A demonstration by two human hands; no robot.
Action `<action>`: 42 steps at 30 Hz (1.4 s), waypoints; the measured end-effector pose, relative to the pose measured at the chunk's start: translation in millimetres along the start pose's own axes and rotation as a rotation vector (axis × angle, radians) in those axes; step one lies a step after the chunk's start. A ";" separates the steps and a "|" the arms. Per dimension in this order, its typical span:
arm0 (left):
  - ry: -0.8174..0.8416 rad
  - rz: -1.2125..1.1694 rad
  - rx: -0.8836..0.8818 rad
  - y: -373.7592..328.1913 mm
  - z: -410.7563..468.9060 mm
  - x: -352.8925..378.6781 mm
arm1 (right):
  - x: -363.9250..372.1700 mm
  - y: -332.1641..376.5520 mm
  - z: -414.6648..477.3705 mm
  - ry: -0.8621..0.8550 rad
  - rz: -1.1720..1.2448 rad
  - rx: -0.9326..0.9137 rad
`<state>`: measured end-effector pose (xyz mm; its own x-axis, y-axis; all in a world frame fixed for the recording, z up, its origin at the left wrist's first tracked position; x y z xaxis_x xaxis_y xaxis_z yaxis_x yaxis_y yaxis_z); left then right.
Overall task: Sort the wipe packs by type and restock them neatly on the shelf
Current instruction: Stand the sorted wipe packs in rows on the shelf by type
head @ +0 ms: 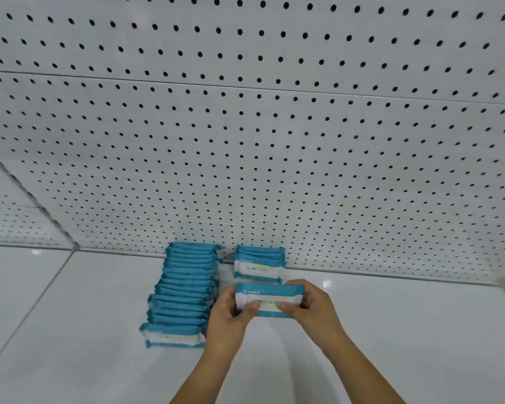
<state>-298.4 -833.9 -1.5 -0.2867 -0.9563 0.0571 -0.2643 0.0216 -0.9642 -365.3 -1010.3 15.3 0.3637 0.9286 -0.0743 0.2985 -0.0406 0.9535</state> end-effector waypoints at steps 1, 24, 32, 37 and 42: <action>-0.041 0.008 0.009 6.3 2.6 -1.1 | -5.5 -2.2 3.7 -0.035 -0.015 -0.007; -0.190 0.143 0.049 36.5 107.8 26.6 | 3.9 -45.5 82.9 -0.366 -0.251 -0.131; -0.160 0.195 0.069 49.5 116.5 32.2 | 20.7 -35.2 85.0 -0.356 -0.333 -0.172; -0.144 0.314 0.111 50.0 114.3 43.5 | 13.5 -39.7 83.1 -0.352 -0.298 -0.139; -0.159 0.414 0.137 49.3 113.9 43.9 | 3.8 -48.2 84.9 -0.346 -0.312 -0.085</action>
<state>-219.1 -908.1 -76.1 -0.1950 -0.9082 -0.3702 -0.0301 0.3828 -0.9233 -303.5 -1036.1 -55.7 0.5448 0.7135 -0.4406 0.3727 0.2647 0.8894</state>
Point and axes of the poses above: each hand's wrist, its own z-axis towards the middle knuckle, its own x-axis out of the palm, y = z × x, the point moved 7 cm from there along z, towards the middle knuckle, and after that the axes turned 4 degrees about -z, right-handed, at the moved point
